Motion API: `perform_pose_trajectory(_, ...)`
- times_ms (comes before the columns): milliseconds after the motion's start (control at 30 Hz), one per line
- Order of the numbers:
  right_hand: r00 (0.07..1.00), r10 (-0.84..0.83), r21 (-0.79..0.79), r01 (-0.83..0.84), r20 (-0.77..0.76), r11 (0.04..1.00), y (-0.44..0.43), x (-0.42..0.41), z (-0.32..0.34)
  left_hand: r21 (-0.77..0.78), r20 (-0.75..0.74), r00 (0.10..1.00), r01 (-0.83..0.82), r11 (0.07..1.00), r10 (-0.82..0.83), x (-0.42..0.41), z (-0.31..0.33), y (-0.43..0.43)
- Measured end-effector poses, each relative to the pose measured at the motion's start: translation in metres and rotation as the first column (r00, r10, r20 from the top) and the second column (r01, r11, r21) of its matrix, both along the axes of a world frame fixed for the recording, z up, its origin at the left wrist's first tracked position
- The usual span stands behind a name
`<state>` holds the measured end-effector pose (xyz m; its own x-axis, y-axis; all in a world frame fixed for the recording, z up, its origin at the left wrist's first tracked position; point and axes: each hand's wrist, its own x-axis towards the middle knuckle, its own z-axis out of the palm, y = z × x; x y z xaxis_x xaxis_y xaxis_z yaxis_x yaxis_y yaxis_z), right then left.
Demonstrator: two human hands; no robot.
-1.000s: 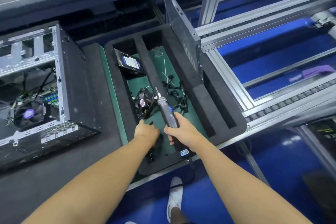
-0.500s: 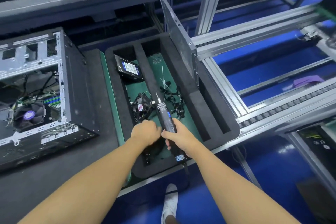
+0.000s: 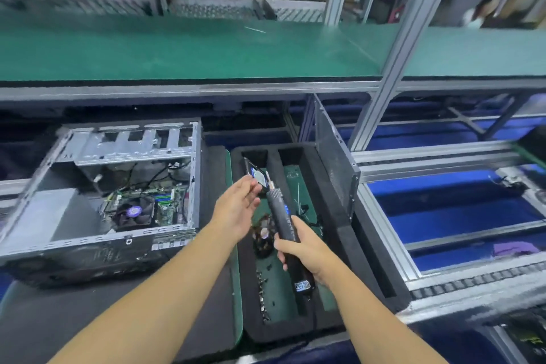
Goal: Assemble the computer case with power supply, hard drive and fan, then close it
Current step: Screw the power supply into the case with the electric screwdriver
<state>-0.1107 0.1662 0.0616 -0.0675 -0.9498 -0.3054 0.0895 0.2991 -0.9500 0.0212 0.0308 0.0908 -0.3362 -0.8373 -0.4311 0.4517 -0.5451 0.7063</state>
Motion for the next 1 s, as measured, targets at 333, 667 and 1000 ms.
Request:
perform_pose_trajectory(333,0.969,0.209,-0.098,-0.223,-0.131,0.970,-0.011,0.098,0.067,0.042,-0.320,0.947,0.038,0.998,-0.023,0.103,0.061,-0.014)
perform_pose_trajectory(667,0.958,0.237,-0.036,-0.246,-0.163,0.969,-0.008,0.192,0.064,0.033,-0.347,0.938,0.023,0.999,-0.010,0.203,0.063,-0.002)
perform_pose_trajectory(1000,0.959,0.216,-0.019,-0.224,-0.183,0.974,0.002,0.244,0.068,-0.009,-0.333,0.942,0.037,0.999,-0.037,0.251,0.055,0.007)
